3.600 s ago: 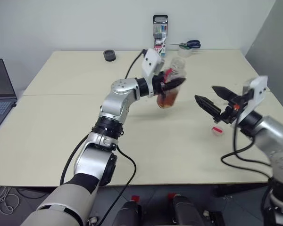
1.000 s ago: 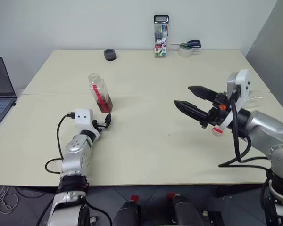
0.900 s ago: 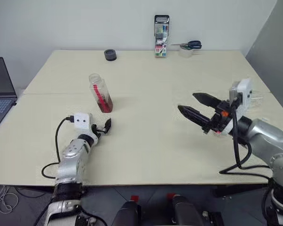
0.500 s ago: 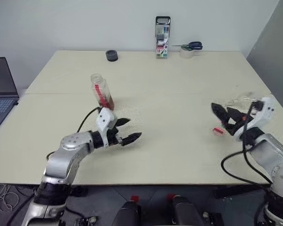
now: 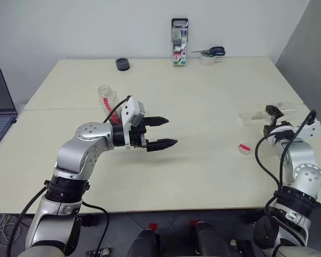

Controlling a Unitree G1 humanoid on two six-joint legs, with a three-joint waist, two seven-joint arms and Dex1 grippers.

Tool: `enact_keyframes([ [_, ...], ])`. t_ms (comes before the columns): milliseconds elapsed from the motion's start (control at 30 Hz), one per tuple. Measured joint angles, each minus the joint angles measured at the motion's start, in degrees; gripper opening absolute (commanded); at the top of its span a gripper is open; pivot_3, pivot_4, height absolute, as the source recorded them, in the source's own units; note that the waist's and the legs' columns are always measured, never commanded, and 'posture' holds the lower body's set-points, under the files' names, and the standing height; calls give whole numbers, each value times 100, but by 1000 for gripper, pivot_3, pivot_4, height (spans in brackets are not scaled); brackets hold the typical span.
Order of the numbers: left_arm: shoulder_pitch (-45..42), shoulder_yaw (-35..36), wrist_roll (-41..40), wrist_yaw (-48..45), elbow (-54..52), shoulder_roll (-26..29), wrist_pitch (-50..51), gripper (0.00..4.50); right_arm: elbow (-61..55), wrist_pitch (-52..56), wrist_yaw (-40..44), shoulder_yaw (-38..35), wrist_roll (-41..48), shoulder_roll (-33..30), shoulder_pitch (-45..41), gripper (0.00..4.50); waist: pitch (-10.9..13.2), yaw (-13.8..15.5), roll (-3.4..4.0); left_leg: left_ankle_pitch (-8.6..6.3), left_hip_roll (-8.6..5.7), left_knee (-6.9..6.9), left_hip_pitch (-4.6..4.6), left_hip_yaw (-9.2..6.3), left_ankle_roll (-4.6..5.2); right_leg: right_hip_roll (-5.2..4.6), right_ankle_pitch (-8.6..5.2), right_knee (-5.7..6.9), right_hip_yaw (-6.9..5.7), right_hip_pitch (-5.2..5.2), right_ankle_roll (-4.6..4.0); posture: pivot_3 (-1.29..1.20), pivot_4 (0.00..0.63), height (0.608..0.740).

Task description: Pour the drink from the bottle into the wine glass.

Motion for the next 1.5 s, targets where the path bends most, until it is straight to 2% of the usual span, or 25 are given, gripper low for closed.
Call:
enact_keyframes([
  [133, -58, -38, -9, -192, 1, 96, 52, 4436, 335, -138, 161, 104, -150, 59, -30, 4500, 5, -3, 8, 0, 0, 0, 0, 1, 0, 0, 0, 0, 2, 0, 0, 0, 150, 740],
  [467, -363, -168, 92, -346, 32, 141, 57, 4436, 2399, -599, 1109, 77, -824, -509, -1068, 4500, 8, -54, 16, -1, 0, -4, 4, 5, 2, 1, 0, -6, 3, 4, 0, 0, 150, 740],
  [733, -468, -171, 122, -451, 49, 234, 56, 4436, 3521, -962, 1673, -9, -1328, -588, -1674, 4500, 8, -70, 17, -1, 1, -4, 4, 3, 2, 1, 0, -6, 3, 4, 0, 0, 150, 740],
  [967, -468, -170, 133, -425, 43, 239, 55, 4436, 4718, -1397, 2115, -79, -1777, -905, -2270, 4500, 9, -77, 17, -1, 1, -6, 2, 4, 2, 0, 0, -13, 2, 5, 0, 0, 150, 740],
  [1400, -504, -170, 220, -384, 59, 266, 34, 4436, 5163, -1933, 2201, -295, -2171, -968, -2503, 4500, 9, -86, 17, -1, 1, -7, 0, 2, 2, -1, 0, -16, 1, 5, 0, 0, 150, 740],
  [1500, -584, -169, 234, -434, 105, 268, 30, 4500, 5162, -1914, 2227, -340, -2194, -946, -2503, 3896, 9, -87, 17, -1, 1, -7, 1, 3, 2, -1, 0, -16, 2, 5, 0, 0, 150, 740],
])
